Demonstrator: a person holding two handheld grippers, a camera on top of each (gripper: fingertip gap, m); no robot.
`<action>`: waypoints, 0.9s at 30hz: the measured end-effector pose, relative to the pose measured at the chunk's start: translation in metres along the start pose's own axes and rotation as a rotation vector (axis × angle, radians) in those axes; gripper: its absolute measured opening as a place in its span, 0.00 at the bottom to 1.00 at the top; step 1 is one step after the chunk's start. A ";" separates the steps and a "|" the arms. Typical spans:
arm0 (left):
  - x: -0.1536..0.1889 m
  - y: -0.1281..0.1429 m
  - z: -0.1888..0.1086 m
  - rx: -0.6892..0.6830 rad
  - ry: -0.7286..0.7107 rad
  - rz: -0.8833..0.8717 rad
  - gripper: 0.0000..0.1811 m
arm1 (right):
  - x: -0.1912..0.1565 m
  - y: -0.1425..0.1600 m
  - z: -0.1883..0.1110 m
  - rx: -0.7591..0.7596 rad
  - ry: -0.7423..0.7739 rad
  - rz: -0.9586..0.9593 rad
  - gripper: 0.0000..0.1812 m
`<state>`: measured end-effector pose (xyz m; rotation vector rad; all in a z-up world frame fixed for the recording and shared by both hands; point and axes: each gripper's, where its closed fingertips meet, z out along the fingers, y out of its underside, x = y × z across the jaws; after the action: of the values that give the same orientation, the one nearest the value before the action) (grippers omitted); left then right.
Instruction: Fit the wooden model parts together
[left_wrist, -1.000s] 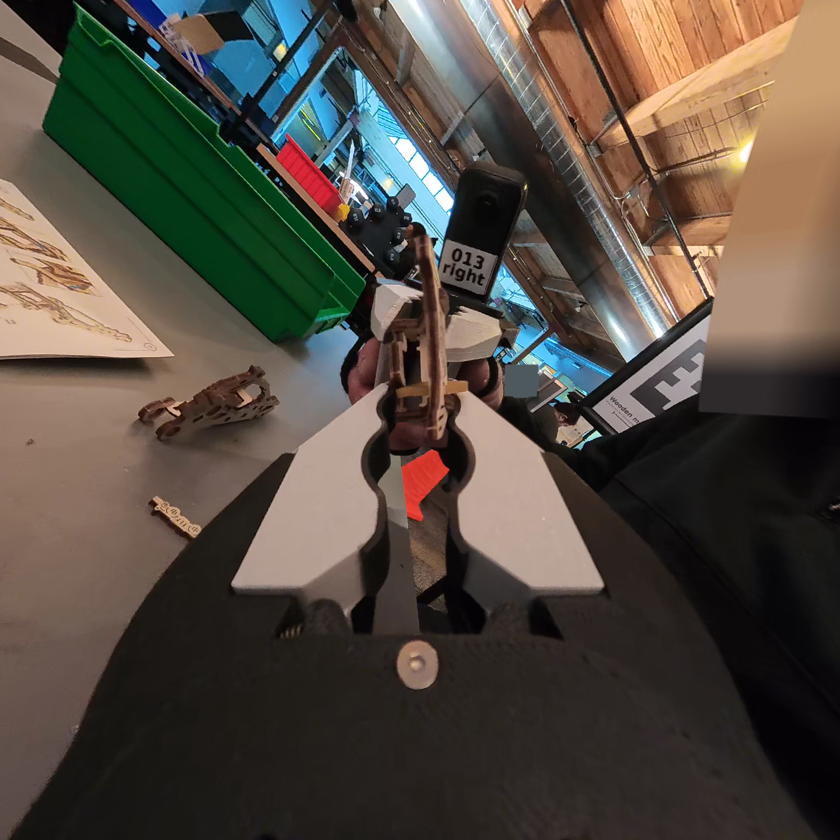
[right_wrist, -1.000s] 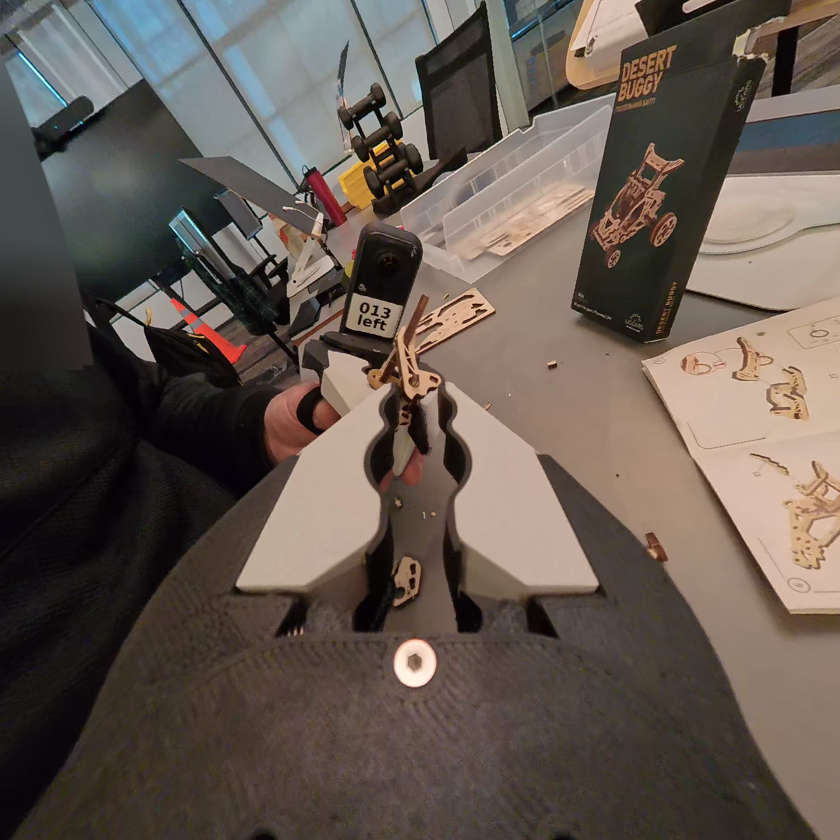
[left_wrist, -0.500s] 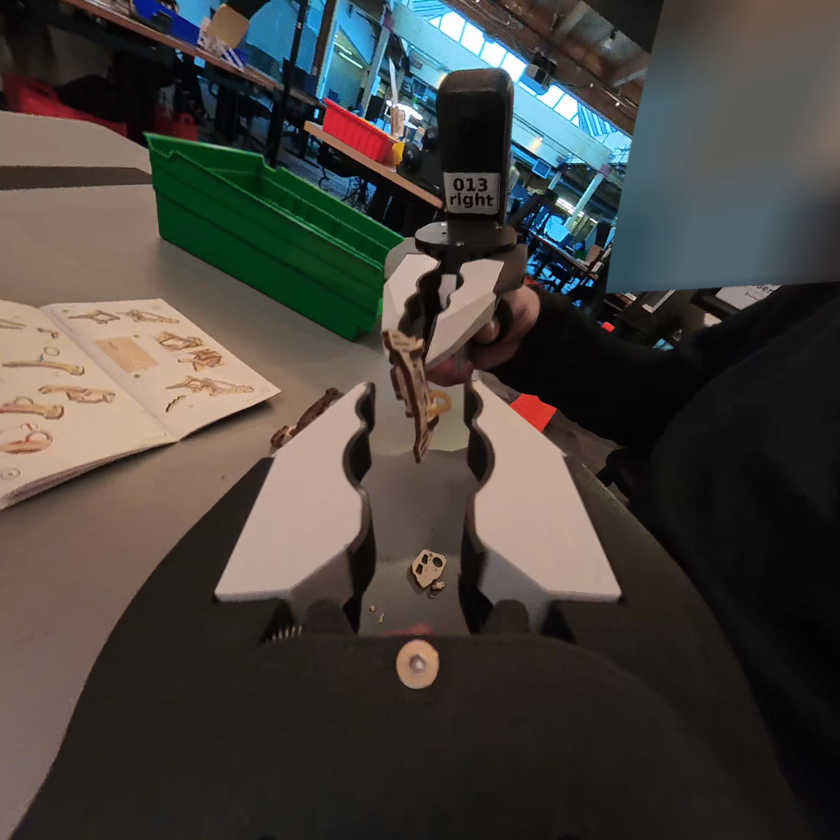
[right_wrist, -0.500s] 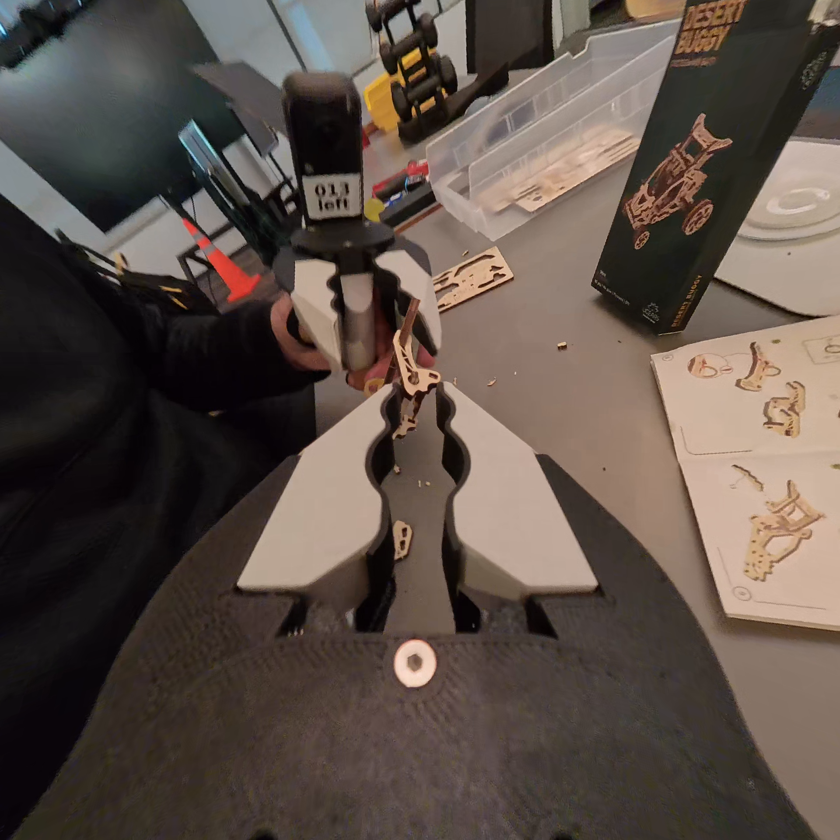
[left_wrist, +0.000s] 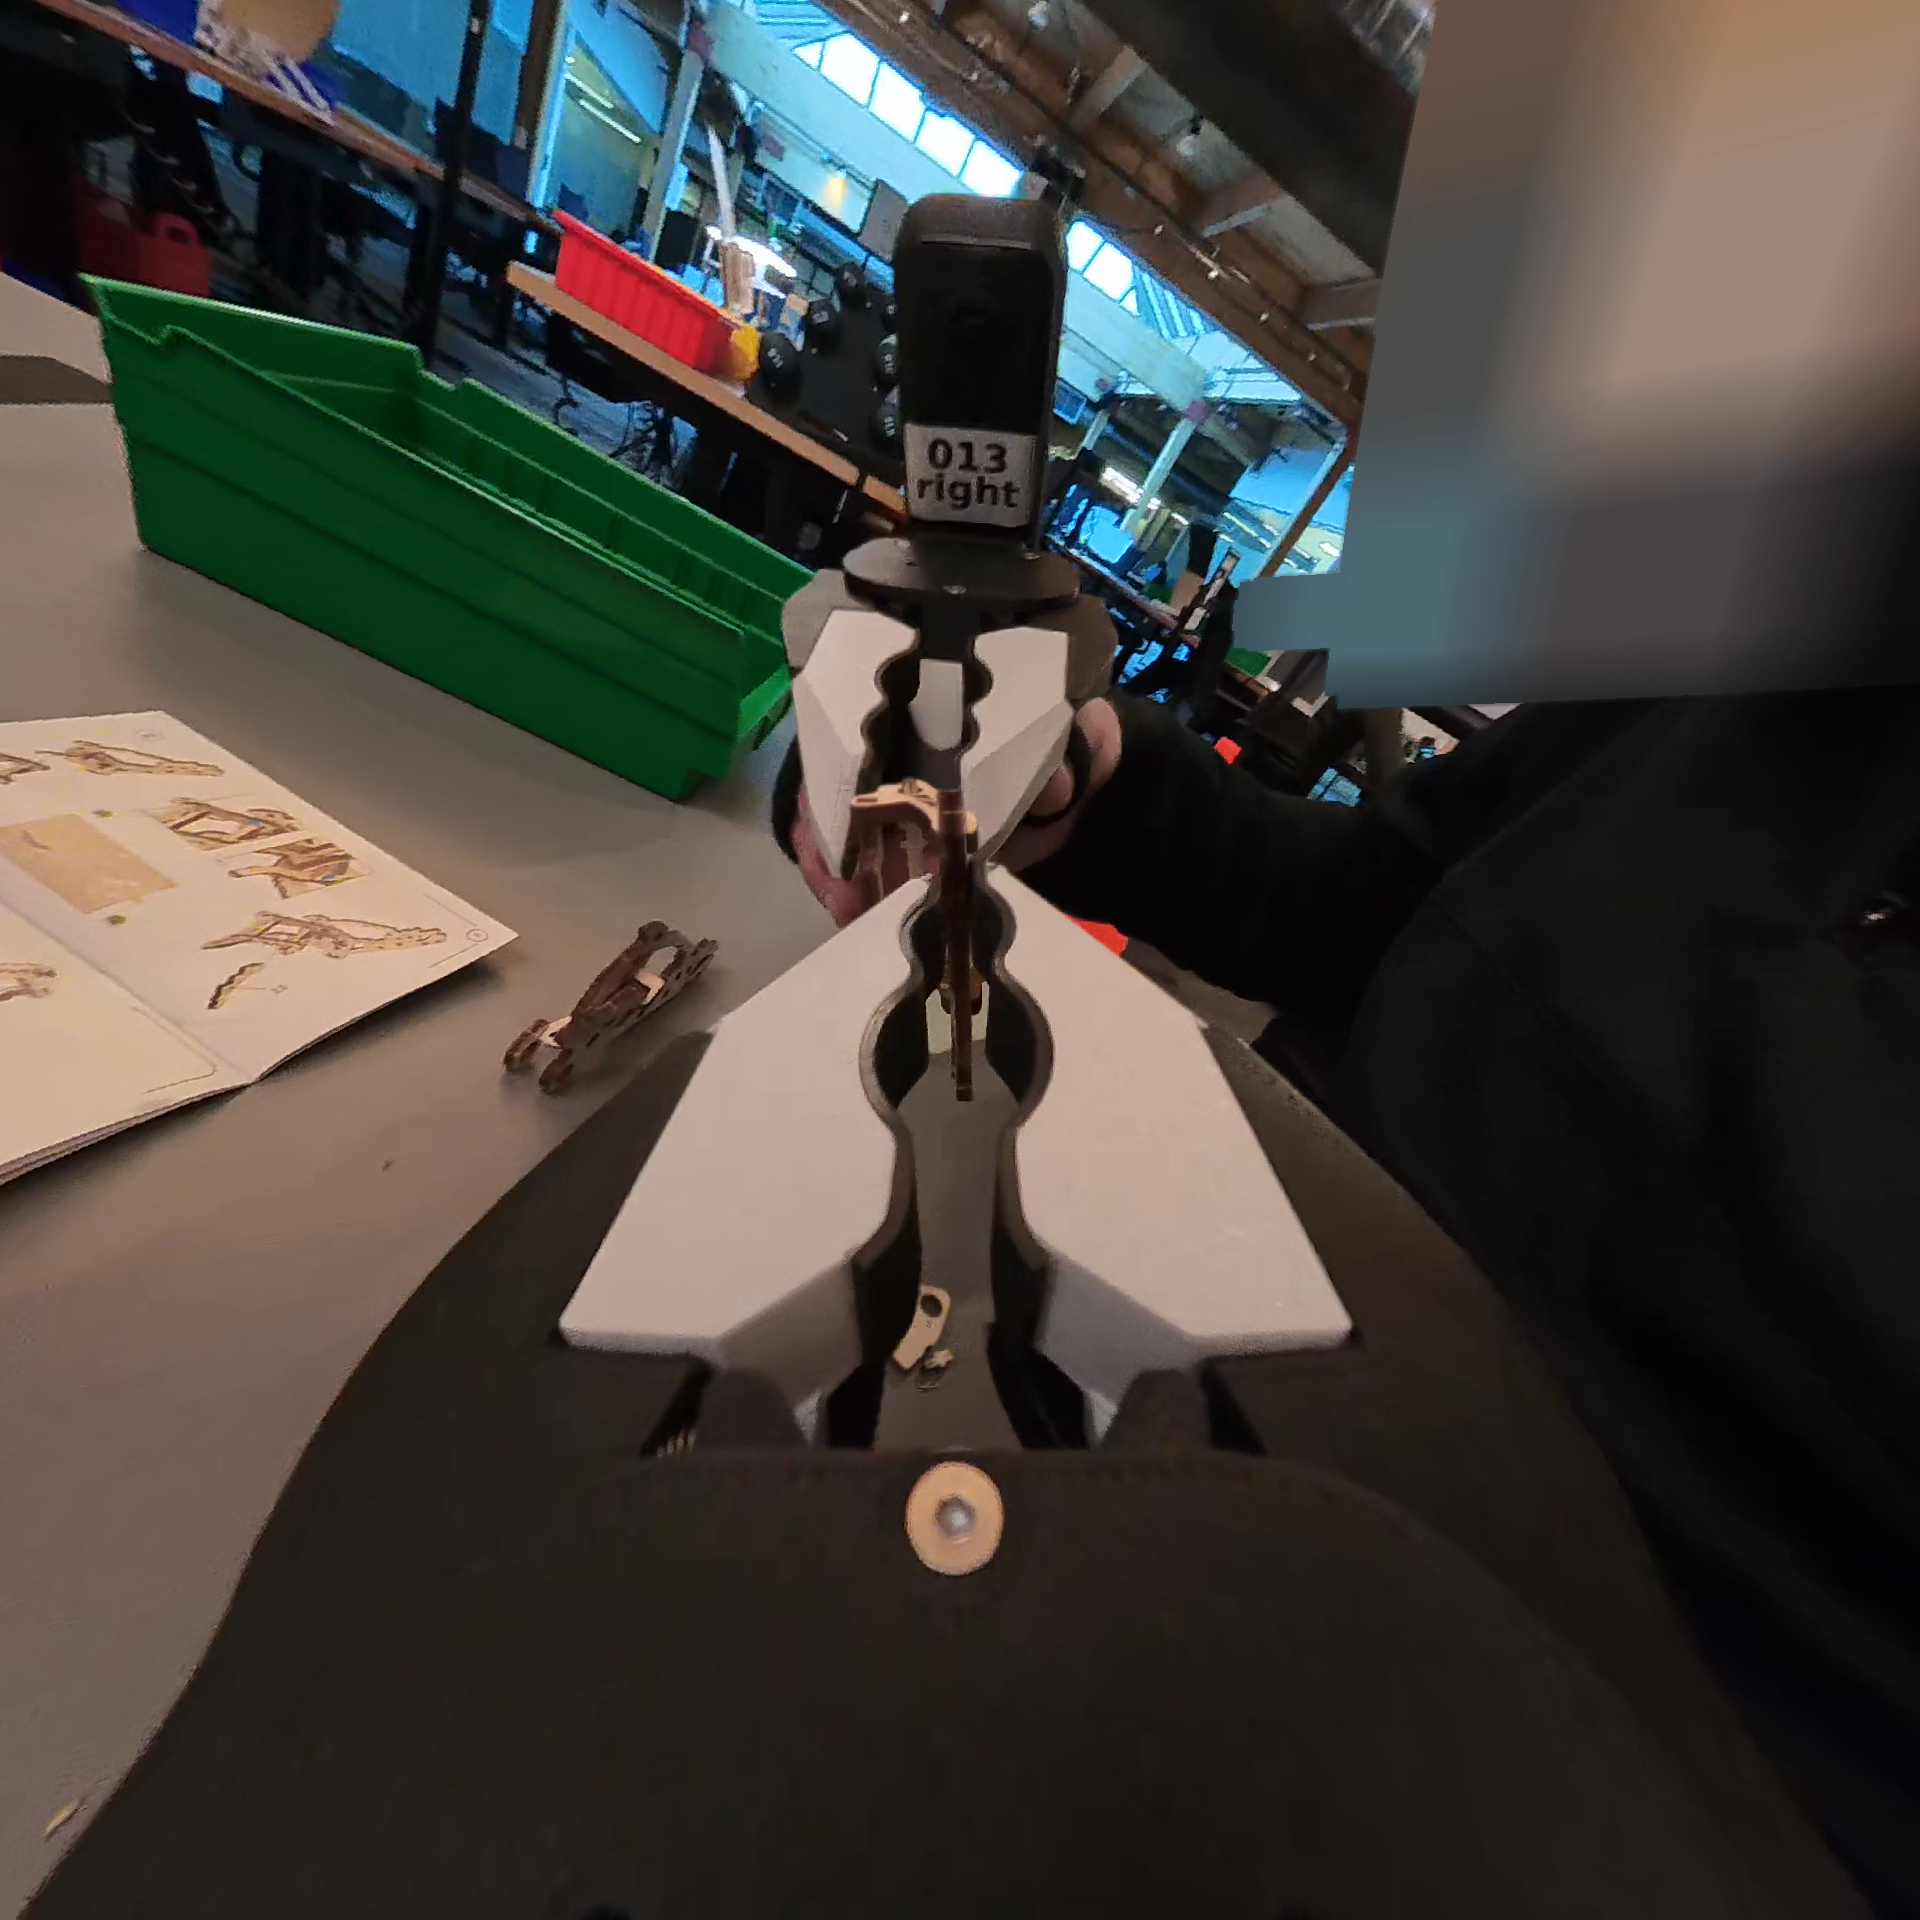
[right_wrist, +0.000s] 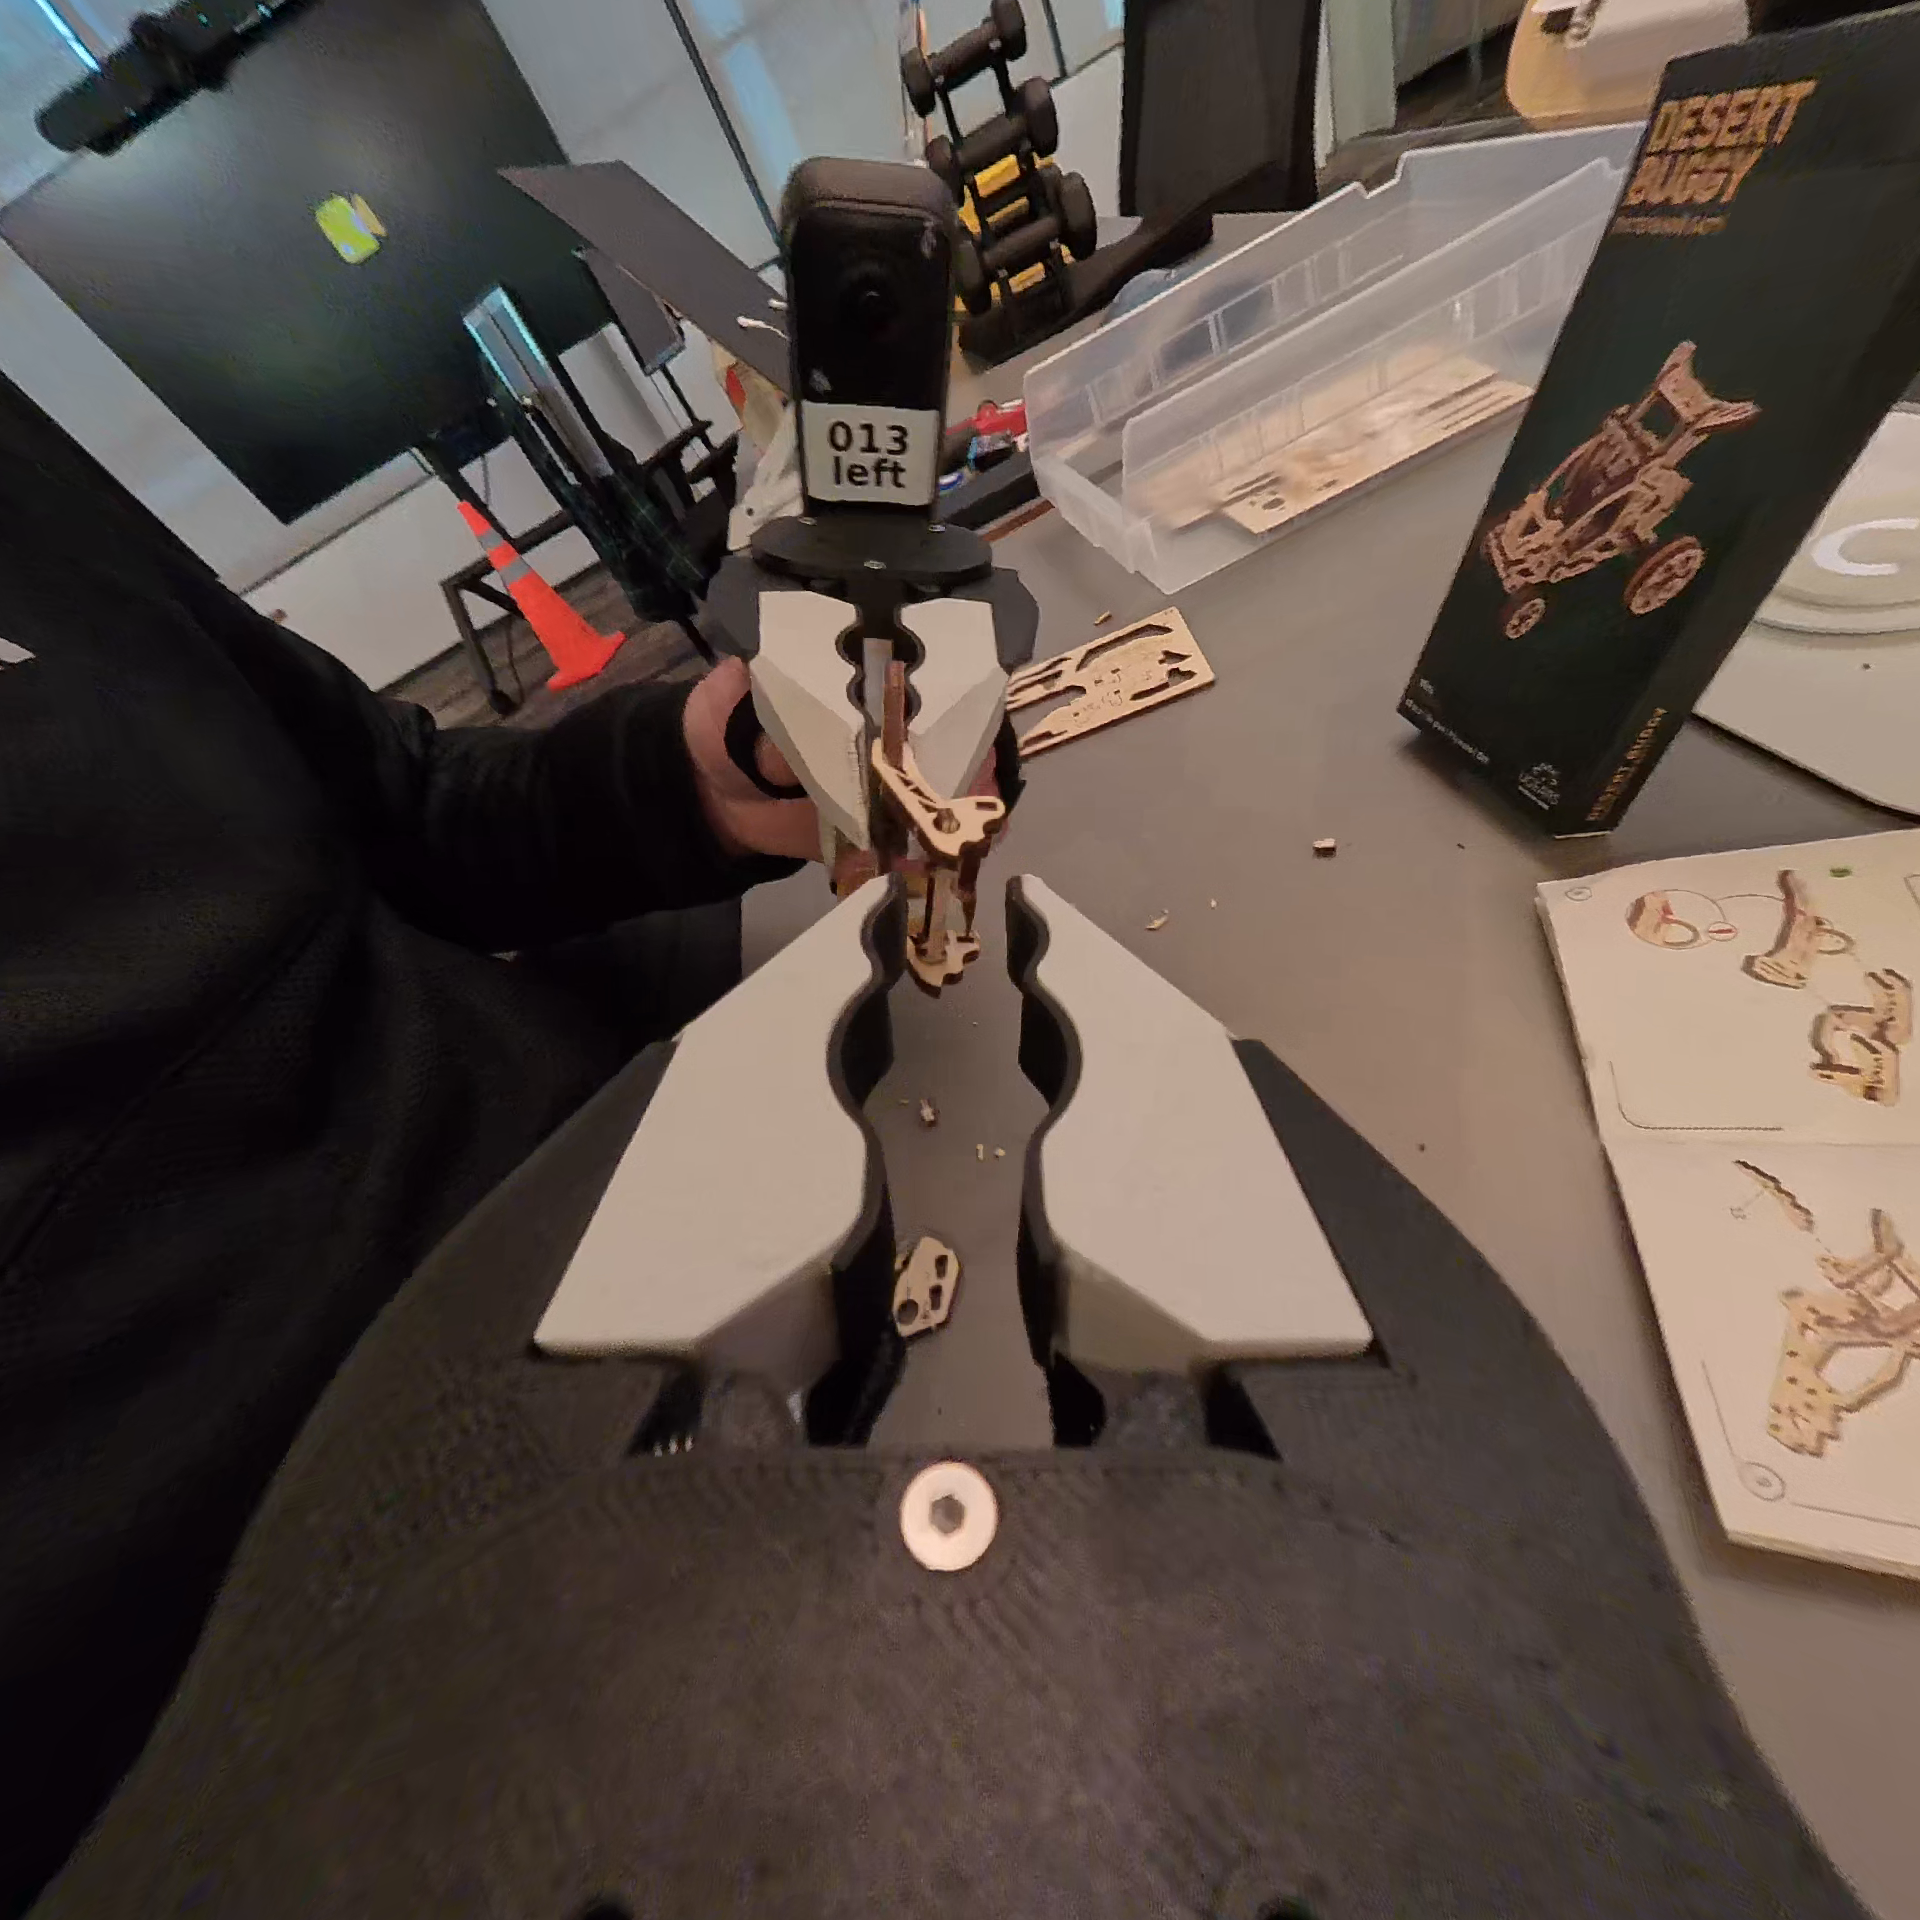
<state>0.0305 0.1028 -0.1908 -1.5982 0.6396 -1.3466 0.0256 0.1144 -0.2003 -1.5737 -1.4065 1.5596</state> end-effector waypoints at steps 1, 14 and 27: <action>0.000 -0.001 0.000 0.007 0.002 0.000 0.00 | -0.001 0.000 0.002 0.001 -0.006 0.000 0.07; -0.009 -0.010 -0.007 0.103 0.047 -0.104 0.00 | 0.002 -0.012 0.009 0.154 -0.087 0.119 0.00; -0.005 -0.012 -0.011 0.096 0.068 -0.081 0.00 | -0.003 -0.016 0.012 0.207 -0.112 0.136 0.00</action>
<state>0.0168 0.1085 -0.1831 -1.5214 0.5473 -1.4746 0.0104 0.1134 -0.1871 -1.5040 -1.1711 1.8353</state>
